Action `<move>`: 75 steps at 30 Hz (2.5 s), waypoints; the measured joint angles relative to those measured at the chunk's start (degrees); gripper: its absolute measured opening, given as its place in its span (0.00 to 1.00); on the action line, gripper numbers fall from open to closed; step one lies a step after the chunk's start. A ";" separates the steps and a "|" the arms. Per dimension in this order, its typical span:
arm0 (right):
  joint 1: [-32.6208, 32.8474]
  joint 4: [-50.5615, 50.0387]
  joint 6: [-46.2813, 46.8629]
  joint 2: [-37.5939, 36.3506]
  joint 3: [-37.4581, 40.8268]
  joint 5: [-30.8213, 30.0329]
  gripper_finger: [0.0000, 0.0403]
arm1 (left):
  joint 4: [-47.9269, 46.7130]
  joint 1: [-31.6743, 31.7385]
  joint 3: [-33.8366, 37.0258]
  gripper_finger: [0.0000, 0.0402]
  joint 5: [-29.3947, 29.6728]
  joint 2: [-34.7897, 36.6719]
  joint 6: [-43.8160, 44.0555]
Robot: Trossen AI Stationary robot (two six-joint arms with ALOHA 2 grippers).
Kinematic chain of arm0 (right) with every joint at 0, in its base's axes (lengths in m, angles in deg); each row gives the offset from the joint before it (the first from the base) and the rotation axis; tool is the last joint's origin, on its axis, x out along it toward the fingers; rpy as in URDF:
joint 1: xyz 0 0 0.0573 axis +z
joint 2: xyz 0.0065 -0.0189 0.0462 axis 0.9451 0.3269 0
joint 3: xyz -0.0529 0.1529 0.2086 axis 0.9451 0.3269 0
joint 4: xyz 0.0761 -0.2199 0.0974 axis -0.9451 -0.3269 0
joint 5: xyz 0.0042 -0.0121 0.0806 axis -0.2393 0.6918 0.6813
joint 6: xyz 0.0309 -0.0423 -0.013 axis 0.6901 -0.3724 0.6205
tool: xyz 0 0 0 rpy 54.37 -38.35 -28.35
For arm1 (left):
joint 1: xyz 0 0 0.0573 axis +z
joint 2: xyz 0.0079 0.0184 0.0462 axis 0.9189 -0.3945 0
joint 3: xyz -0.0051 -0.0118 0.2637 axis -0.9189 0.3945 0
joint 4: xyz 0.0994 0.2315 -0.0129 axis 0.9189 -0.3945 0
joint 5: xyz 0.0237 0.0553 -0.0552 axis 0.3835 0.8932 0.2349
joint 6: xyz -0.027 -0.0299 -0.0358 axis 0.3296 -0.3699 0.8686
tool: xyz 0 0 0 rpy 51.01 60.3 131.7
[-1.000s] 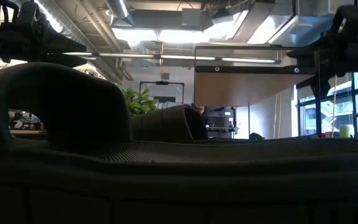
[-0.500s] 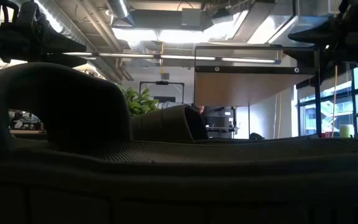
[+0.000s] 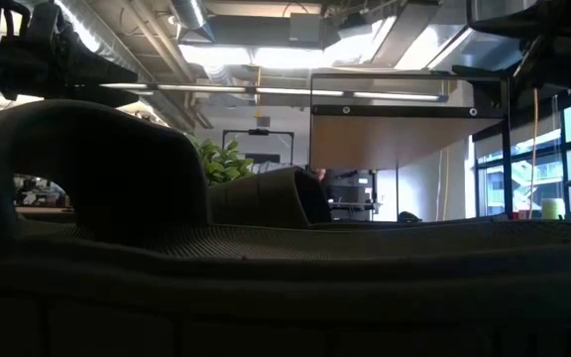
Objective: Pick and place slides into the shelf
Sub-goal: Put the black slide on the shelf
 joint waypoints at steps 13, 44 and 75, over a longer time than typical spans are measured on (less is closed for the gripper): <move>-0.02 -37.09 0.13 6.76 -26.12 1.32 0.66 | 0.02 -0.01 0.00 0.48 0.00 0.00 0.00; 7.62 -78.07 13.65 44.65 -41.54 36.92 0.65 | 0.02 0.00 0.00 0.48 1.90 0.00 -0.04; 19.97 -36.27 33.68 44.61 -12.52 38.72 0.65 | 0.02 0.00 0.00 0.48 1.90 0.00 0.00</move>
